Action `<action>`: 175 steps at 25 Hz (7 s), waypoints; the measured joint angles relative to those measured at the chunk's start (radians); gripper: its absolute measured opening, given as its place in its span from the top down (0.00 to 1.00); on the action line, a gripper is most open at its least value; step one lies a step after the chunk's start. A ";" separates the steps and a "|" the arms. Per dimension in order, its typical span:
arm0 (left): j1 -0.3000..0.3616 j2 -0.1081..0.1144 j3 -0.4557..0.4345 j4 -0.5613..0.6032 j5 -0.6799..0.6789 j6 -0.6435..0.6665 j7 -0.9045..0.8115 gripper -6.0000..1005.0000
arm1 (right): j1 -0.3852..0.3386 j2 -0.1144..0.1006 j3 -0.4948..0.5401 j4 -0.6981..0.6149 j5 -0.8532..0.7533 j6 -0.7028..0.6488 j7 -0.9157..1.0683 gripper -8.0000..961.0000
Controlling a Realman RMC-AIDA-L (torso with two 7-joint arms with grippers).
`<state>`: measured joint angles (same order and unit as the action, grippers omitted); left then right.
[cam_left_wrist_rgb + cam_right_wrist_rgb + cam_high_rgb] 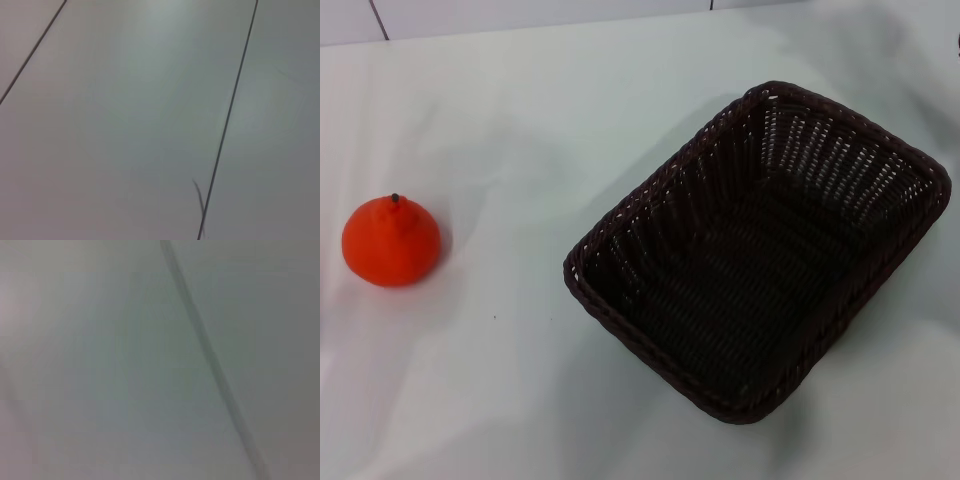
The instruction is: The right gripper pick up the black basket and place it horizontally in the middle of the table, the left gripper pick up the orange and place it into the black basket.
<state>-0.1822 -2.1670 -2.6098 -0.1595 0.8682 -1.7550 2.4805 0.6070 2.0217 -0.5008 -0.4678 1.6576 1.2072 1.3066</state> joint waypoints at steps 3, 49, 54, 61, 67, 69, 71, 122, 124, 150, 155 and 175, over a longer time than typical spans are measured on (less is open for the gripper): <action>0.000 0.002 0.000 -0.002 0.000 0.000 0.000 0.31 | 0.011 -0.073 -0.115 -0.168 -0.232 0.064 0.373 0.14; -0.050 0.004 -0.024 -0.007 0.000 0.046 0.008 0.31 | 0.225 -0.097 -0.202 -0.288 -1.208 0.335 0.858 0.73; -0.050 0.004 -0.024 -0.006 0.000 0.047 0.008 0.32 | 0.192 -0.120 -0.102 -0.291 -1.082 0.388 0.858 0.83; -0.049 0.004 -0.024 -0.009 0.000 0.058 0.008 0.32 | 0.117 -0.135 -0.041 -0.219 -0.889 0.381 0.874 0.83; -0.060 0.006 -0.023 -0.010 0.000 0.075 0.008 0.32 | 0.101 -0.104 0.005 -0.141 -0.886 0.285 0.943 0.82; -0.064 0.006 -0.021 -0.012 0.002 0.083 0.008 0.32 | 0.099 -0.093 0.019 -0.125 -0.885 0.261 0.953 0.82; -0.066 0.006 -0.018 -0.016 0.003 0.086 0.008 0.32 | 0.096 -0.080 0.027 -0.118 -0.884 0.236 0.969 0.82; -0.029 0.078 0.402 -0.139 0.306 0.519 -0.008 0.46 | 0.059 -0.066 0.052 -0.060 -0.651 0.166 1.002 0.12; -0.034 0.073 0.402 -0.141 0.322 0.553 -0.007 0.47 | 0.065 -0.066 0.051 -0.057 -0.651 0.158 1.001 0.12; -0.064 0.012 0.221 -0.252 0.318 0.321 -0.080 0.84 | 0.073 -0.046 0.047 -0.049 -0.637 0.098 0.980 0.13; -0.169 0.006 0.272 -0.215 0.327 0.248 -0.094 0.88 | 0.085 -0.040 0.038 -0.048 -0.637 0.092 0.961 0.13; -0.214 0.003 0.396 -0.224 0.253 0.247 -0.224 0.45 | 0.062 -0.008 0.048 -0.038 -0.479 0.083 0.737 0.14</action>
<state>-0.3958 -2.1644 -2.2137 -0.3830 1.1214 -1.5083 2.2568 0.6692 2.0132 -0.4529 -0.5058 1.1786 1.2904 2.0440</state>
